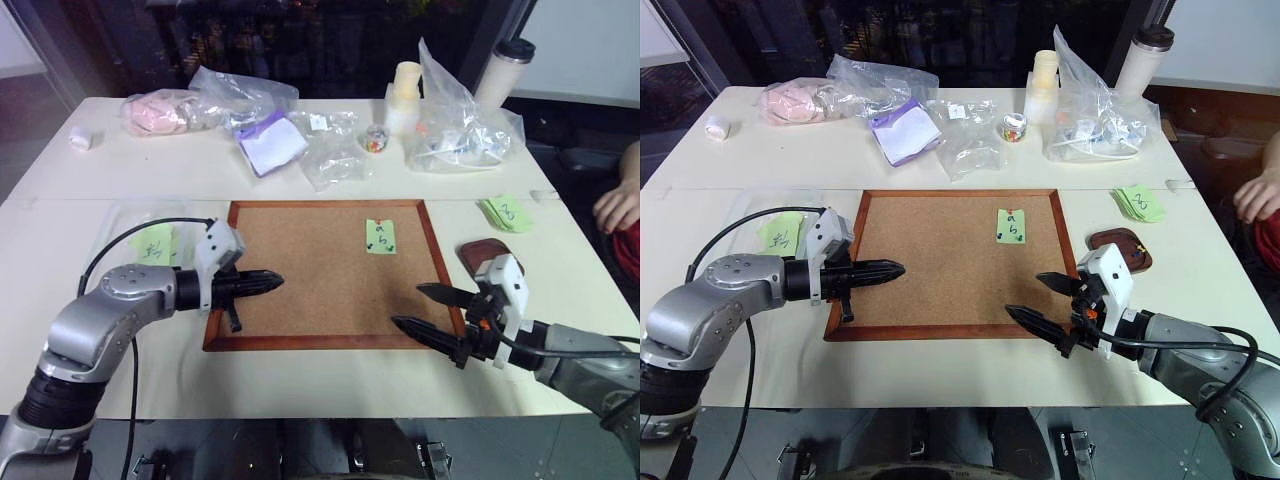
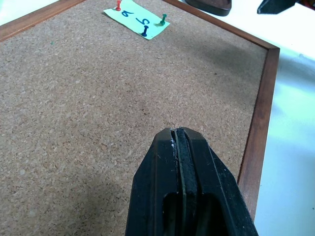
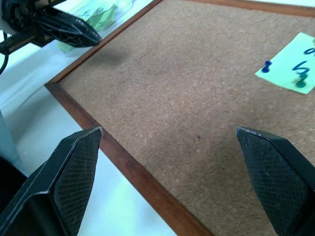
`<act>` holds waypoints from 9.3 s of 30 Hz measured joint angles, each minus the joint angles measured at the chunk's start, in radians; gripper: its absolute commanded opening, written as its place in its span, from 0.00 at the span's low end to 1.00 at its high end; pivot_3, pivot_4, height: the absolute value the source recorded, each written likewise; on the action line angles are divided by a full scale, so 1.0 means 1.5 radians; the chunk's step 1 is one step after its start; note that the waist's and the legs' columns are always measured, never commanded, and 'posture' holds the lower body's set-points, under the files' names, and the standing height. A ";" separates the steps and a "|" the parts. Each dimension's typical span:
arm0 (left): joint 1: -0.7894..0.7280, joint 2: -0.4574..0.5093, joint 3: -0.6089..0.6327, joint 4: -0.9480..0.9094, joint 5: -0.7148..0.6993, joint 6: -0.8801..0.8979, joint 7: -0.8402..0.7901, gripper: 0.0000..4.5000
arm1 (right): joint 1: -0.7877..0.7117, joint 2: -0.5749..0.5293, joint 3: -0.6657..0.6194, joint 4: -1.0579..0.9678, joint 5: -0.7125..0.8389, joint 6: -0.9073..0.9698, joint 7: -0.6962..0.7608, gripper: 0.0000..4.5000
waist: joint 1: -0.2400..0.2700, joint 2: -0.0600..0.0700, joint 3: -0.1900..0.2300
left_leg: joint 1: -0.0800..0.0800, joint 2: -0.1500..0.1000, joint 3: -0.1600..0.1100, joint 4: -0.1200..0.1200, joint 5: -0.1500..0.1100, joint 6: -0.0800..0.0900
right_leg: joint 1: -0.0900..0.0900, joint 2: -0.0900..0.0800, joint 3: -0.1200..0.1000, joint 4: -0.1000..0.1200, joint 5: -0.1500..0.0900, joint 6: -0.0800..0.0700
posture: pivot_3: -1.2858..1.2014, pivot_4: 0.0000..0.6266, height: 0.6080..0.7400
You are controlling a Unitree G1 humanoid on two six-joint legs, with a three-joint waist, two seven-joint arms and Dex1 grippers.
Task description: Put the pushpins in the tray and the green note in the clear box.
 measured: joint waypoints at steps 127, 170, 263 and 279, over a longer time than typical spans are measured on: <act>-0.157 -0.126 -0.199 0.288 0.308 -0.198 -0.095 0.00 | -0.307 0.289 0.115 0.519 -0.428 -0.402 0.026 0.00 | 0.000 0.005 -0.004 | 0.011 0.000 0.002 -0.002 0.000 0.001 | 0.009 0.000 0.002 0.000 -0.001 0.000 | 0.52 0.24 0.95; -0.146 -0.142 -0.176 0.310 0.308 -0.236 -0.088 0.00 | -0.150 0.181 -0.038 0.475 -0.466 -0.315 -0.115 0.99 | -0.001 0.006 -0.005 | 0.011 -0.001 0.001 -0.003 0.000 0.001 | 0.010 -0.001 0.002 -0.001 -0.001 0.000 | 0.52 0.24 0.95; -0.126 -0.114 -0.200 0.271 0.333 -0.247 -0.049 0.00 | -0.172 0.205 -0.053 0.420 -0.467 -0.298 -0.097 0.01 | -0.007 0.010 -0.007 | 0.015 0.000 0.002 -0.011 0.000 0.001 | 0.012 0.000 0.003 -0.006 -0.001 -0.003 | 0.52 0.24 0.95; -0.121 -0.116 -0.202 0.264 0.334 -0.250 -0.046 0.00 | -0.147 0.210 -0.060 0.426 -0.461 -0.300 -0.108 0.90 | -0.005 0.010 -0.007 | 0.016 0.000 0.003 -0.012 0.000 0.001 | 0.011 0.001 0.006 -0.008 -0.001 -0.003 | 0.52 0.24 0.95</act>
